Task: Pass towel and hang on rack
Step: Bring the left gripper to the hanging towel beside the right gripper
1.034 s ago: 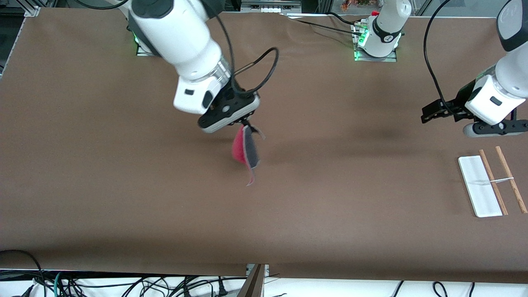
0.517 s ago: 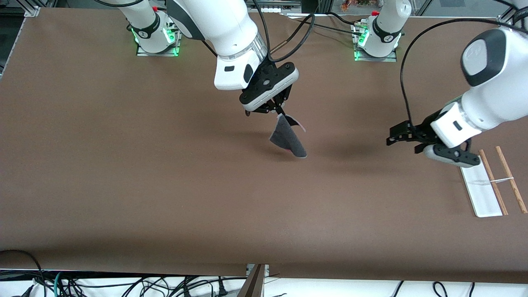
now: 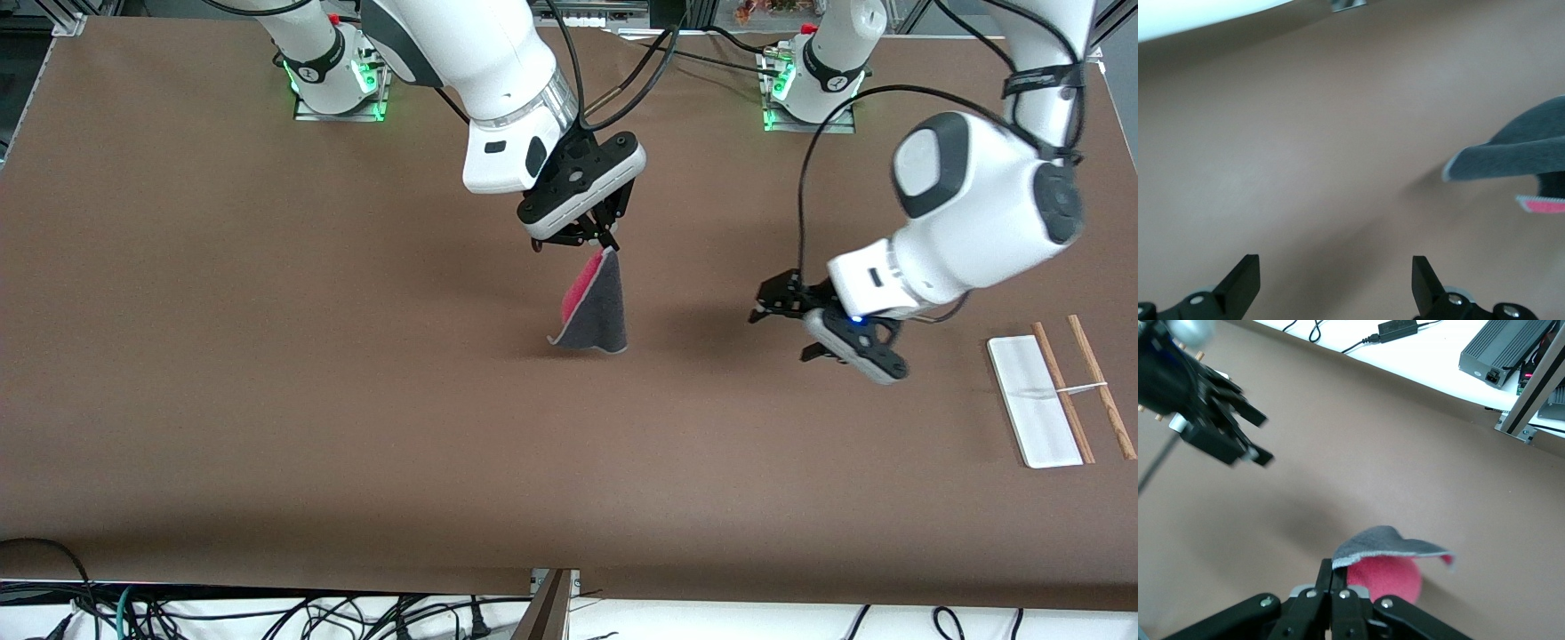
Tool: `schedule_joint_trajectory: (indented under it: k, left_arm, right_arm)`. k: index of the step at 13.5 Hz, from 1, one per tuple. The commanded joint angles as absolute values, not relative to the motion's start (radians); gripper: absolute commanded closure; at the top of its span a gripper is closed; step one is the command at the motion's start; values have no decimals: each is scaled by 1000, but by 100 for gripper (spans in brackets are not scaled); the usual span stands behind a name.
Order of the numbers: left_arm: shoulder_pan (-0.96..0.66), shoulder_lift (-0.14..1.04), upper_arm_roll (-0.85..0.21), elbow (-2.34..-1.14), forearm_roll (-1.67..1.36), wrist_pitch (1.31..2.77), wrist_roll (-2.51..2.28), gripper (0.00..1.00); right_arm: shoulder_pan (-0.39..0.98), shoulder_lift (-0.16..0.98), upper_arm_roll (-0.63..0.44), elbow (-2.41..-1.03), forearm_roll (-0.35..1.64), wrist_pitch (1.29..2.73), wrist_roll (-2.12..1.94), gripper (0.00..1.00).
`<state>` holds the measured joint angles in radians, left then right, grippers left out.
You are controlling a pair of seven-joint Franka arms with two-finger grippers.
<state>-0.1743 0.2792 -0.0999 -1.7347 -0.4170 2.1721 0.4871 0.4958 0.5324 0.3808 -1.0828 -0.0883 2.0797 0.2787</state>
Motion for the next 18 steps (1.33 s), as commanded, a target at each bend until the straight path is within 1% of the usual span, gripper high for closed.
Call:
schedule_joint_trajectory:
  k: [1,7,11,18]
  left_arm:
    - [-212,270,-126,-1793,-445,2255,612,0]
    - [-294,267,-167,-1816,-445,2273,635,0]
    - [-359,279,-167,-1815,-436,2344,637,0]
    - [-394,310,-169,-1809,-431,2439,638,0]
  right_arm:
    - [503,535,385,-1060,-103,2083,279,100]
    - [503,531,385,-1060,-103,2083,278,100]
    - [500,529,385,-1060,-101,2080,275,100]
    - [499,529,383,-1060,-101,2080,272,100]
